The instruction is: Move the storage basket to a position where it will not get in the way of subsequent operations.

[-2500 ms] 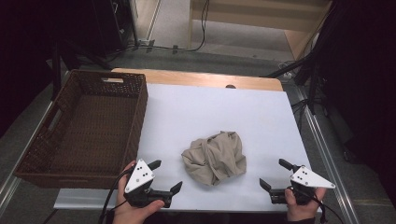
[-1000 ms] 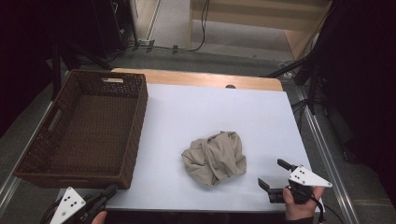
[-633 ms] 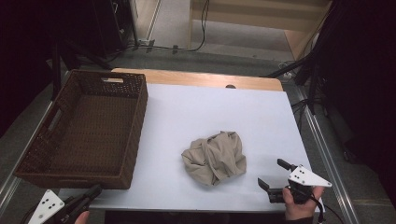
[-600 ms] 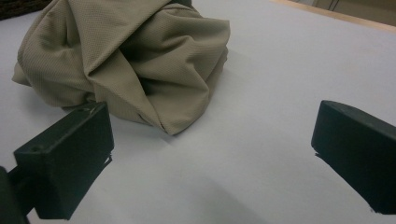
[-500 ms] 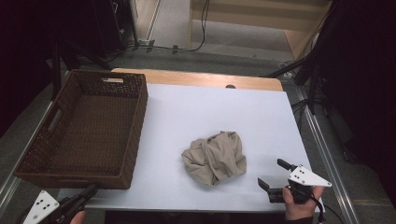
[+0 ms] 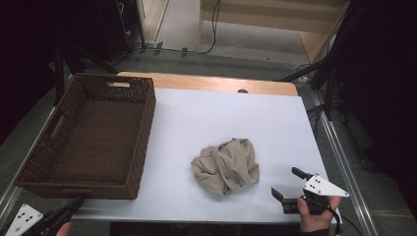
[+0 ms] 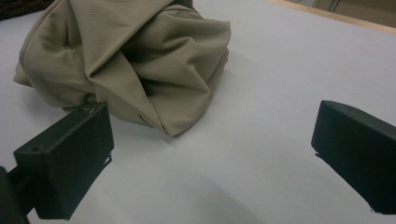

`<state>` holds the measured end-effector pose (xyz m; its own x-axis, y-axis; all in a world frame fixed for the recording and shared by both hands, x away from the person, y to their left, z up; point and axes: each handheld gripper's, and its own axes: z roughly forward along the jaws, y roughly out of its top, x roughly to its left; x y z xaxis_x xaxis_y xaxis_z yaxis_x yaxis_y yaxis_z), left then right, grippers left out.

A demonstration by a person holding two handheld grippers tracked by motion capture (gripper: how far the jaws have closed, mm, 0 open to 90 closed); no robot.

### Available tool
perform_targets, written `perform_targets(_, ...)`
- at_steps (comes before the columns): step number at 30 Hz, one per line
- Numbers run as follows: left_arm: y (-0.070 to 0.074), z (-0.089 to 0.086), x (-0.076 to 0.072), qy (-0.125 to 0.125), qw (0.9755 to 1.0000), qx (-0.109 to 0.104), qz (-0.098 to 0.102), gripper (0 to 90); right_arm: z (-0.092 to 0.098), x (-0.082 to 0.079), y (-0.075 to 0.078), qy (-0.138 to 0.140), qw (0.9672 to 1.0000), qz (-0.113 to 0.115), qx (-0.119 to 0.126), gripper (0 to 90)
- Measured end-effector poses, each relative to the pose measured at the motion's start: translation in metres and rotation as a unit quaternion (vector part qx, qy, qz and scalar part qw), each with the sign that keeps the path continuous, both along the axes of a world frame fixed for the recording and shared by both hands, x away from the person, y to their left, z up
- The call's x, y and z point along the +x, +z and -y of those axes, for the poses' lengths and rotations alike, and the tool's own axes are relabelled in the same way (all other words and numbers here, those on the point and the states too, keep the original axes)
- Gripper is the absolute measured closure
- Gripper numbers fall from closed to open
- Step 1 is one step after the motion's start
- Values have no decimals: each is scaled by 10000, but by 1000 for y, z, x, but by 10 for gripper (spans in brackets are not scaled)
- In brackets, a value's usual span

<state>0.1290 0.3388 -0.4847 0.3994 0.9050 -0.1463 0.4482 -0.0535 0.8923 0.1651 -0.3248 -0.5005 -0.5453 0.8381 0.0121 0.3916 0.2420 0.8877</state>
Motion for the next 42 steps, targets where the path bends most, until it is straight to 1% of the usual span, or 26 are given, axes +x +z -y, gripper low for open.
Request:
perform_targets(2, -2, -4, 1, 92, 9999, -65, -29, 900, 1, 0, 0, 1, 10000, 16, -8, 0)
perform_targets(4, -3, -6, 4, 121, 9999, -70, -56, 900, 1, 0, 0, -4, 10000, 22, 0, 0)
perform_targets(8, -6, -7, 10, 124, 9998, -68, -118, 900, 0, 0, 0, -7, 10000, -4, -4, 0)
perform_targets(11, -6, -9, 11, 95, 9997, -166, -130, 900, 0, 0, 0, -5, 10000, -6, -13, 0)
perform_targets(14, -6, -8, 11, 129, 9997, -138, -133, 900, -1, 1, -1, 29, 10000, 5, -33, 0)
perform_targets(18, -6, -7, 13, 152, 9996, -175, -146, 900, -2, 1, -1, 26, 10000, -20, -33, 0)
perform_targets(21, -6, -7, 16, 190, 9991, -305, -204, 900, -2, 1, -1, 23, 10000, -26, -37, 0)
perform_targets(26, -5, -5, 24, 207, 9991, -286, -226, 900, -2, 1, -1, 29, 10000, 5, -36, 0)
perform_targets(27, -5, -4, 26, 202, 9993, -237, -227, 900, -2, 0, -1, 15, 10000, -13, -32, 0)
perform_targets(28, -4, -4, 28, 205, 9992, -235, -237, 900, -2, 0, -1, -8, 10000, -49, -16, 0)
perform_targets(30, -4, -4, 32, 206, 9992, -259, -232, 900, -2, 0, -1, -6, 10000, -44, -12, 0)
perform_targets(31, -4, -5, 33, 194, 9993, -236, -230, 900, -2, 0, -1, -1, 10000, -41, -19, 0)
perform_targets(35, -4, -5, 38, 195, 9991, -274, -242, 900, -2, 1, -2, 20, 10000, -12, -29, 0)
perform_targets(36, -4, -5, 41, 202, 9988, -338, -276, 900, -3, 1, -2, 20, 10000, -21, -29, 0)
perform_targets(38, -4, -5, 42, 203, 9989, -331, -279, 900, -3, 0, -2, 12, 10000, -37, -34, 0)
perform_targets(42, -4, -4, 49, 212, 9988, -332, -301, 900, -4, 0, -2, 38, 10000, -33, -46, 0)
